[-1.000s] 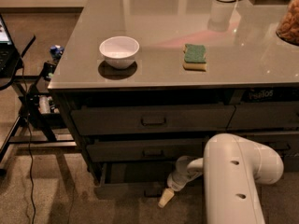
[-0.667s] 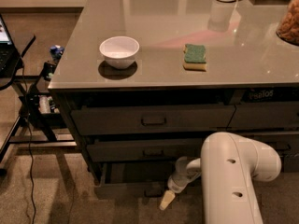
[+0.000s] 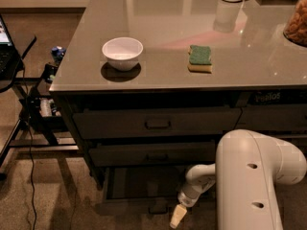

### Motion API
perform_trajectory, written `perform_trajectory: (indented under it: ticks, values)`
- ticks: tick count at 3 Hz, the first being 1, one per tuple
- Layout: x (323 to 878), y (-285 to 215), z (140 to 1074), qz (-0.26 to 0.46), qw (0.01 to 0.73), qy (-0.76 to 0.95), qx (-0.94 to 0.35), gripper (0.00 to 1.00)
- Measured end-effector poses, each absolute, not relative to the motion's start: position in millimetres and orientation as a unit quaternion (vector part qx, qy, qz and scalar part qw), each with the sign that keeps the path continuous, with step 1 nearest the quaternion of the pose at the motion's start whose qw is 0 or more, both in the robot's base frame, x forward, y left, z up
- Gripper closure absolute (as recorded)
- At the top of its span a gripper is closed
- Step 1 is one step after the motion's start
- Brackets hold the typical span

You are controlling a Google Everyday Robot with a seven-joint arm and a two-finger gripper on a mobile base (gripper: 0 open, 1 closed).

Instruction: Open bottom drawer

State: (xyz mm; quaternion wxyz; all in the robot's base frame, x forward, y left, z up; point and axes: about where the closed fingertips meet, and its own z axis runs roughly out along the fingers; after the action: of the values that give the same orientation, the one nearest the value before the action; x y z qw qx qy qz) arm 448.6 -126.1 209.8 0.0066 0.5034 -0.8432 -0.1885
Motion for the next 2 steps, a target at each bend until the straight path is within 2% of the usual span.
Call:
perform_trajectory:
  ticks: [2]
  values:
    - [455,-126,177,-0.187,0.023,-0.842,0.505,0.00]
